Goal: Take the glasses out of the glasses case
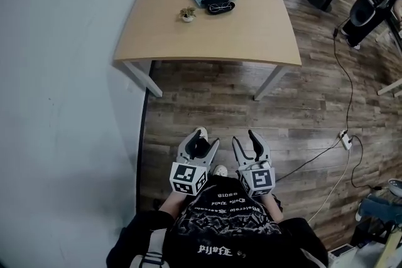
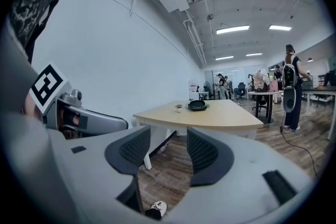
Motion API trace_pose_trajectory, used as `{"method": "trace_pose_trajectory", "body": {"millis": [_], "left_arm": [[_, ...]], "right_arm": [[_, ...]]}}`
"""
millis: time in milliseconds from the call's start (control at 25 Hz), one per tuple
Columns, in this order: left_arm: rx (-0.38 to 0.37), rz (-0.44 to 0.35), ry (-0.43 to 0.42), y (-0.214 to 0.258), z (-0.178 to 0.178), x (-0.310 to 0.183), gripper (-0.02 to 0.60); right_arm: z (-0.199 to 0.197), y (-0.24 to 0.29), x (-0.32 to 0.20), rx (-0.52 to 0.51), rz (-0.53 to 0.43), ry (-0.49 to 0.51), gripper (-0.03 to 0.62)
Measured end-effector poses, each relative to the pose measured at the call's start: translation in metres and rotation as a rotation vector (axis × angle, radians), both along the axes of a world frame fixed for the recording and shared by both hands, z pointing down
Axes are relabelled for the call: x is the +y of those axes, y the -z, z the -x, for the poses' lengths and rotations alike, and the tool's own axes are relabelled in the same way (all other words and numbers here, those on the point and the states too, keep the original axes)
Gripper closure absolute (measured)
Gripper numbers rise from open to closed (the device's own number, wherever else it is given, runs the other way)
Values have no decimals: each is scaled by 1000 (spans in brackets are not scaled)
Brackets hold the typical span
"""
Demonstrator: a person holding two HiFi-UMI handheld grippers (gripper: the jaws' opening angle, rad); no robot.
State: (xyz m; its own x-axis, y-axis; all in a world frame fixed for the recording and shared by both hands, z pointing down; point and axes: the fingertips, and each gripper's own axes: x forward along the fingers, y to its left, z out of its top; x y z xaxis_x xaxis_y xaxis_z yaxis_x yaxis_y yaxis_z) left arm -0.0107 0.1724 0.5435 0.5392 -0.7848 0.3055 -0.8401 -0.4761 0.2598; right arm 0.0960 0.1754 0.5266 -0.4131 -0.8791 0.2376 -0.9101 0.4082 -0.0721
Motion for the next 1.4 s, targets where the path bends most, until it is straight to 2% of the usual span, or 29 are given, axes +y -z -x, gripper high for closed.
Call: {"method": "trace_pose_trajectory", "body": {"millis": [240,560,760,1000,1400], "left_arm": [[35,-11,-67,0,-14,-47,308],[58,7,-109,-3,-7,-130,308],[78,-4,-97,-1,9,-183,308],[60,-9,-114,-4,39,-238,308],[32,29,-198,-19,49,-291,308]], "right_arm": [[-9,-8,-39,10,23,-29,365],[1,-7,-120,18,38,-28,365],[18,-7,-167,35,46,-28,365],[48,-3,-220,79,21,-9,365],[48,-8,-257,65,49,-129,365]]}}
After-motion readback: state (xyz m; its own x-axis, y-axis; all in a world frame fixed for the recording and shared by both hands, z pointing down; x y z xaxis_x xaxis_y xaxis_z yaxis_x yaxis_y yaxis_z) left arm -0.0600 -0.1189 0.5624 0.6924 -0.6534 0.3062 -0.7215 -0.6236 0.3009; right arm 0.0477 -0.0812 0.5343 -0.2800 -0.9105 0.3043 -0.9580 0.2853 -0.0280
